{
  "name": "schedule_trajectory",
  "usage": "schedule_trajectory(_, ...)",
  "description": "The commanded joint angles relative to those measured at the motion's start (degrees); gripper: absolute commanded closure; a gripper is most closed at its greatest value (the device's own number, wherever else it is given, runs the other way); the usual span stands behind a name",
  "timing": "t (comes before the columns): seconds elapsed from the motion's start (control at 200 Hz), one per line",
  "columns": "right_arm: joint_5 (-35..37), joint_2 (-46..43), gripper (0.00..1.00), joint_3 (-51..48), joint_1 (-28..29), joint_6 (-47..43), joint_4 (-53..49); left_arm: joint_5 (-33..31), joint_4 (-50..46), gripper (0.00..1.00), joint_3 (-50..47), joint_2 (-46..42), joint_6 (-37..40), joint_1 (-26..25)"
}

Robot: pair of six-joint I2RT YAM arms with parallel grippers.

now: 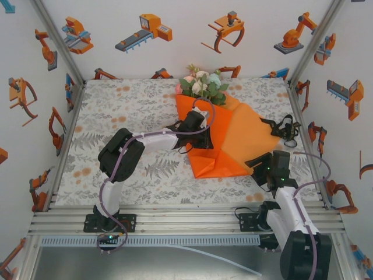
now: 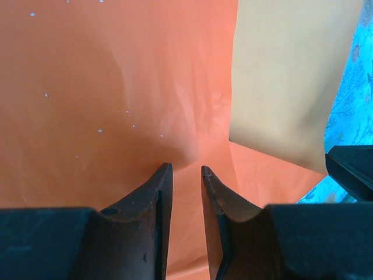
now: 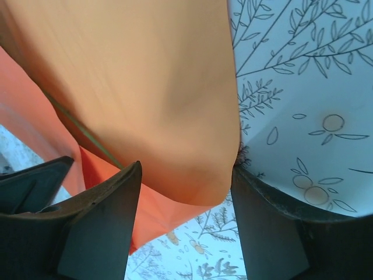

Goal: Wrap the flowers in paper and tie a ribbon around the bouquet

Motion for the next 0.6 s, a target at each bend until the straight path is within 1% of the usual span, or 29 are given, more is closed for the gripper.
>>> schedule_trajectory(0.0, -0.06, 0.45, 0.44, -2.42, 0.09, 2.12, 2.75, -0.70, 0.10, 0.70, 0.44, -0.56, 0.64, -0.32)
schedule_trajectory(0.06, -0.09, 0.80, 0.48, -1.97, 0.10, 1.71, 3.60, -0.64, 0.17, 0.70, 0.46, -0.51, 0.64, -0.39)
schedule_trajectory(0.175, 1.89, -0.41, 0.56, -0.64, 0.05, -2.17, 2.21, -0.92, 0.30, 0.70, 0.35, -0.68, 0.59, -0.50)
schedule_trajectory(0.27, 1.08, -0.86, 0.60, -2.26, 0.13, -1.94, 6.68, -0.90, 0.36, 0.70, 0.38, -0.64, 0.56, -0.58)
schedule_trajectory(0.335, 0.57, -0.63, 0.69, -2.55, 0.18, -1.92, 7.25, -0.90, 0.22, 0.70, 0.47, -0.64, 0.55, -0.67)
schedule_trajectory(0.396, 1.44, -0.74, 0.77, -1.83, 0.31, -3.29, 4.91, -1.09, 0.10, 0.70, 0.43, -0.64, 0.62, -0.69)
schedule_trajectory(0.451, 2.50, -1.34, 0.89, -0.96, 0.41, -4.60, 2.48, -1.08, 0.12, 0.70, 0.49, -0.68, 0.64, -0.75)
schedule_trajectory(0.521, 3.27, -2.59, 1.00, 0.25, 0.79, -6.11, 0.68, -1.12, -0.01, 0.70, 0.61, -0.57, 0.64, -0.76)
schedule_trajectory(0.596, 2.74, -3.39, 1.00, 2.32, 1.94, -8.12, -0.31, -1.13, -0.17, 0.70, 0.80, -0.38, 0.73, -0.85)
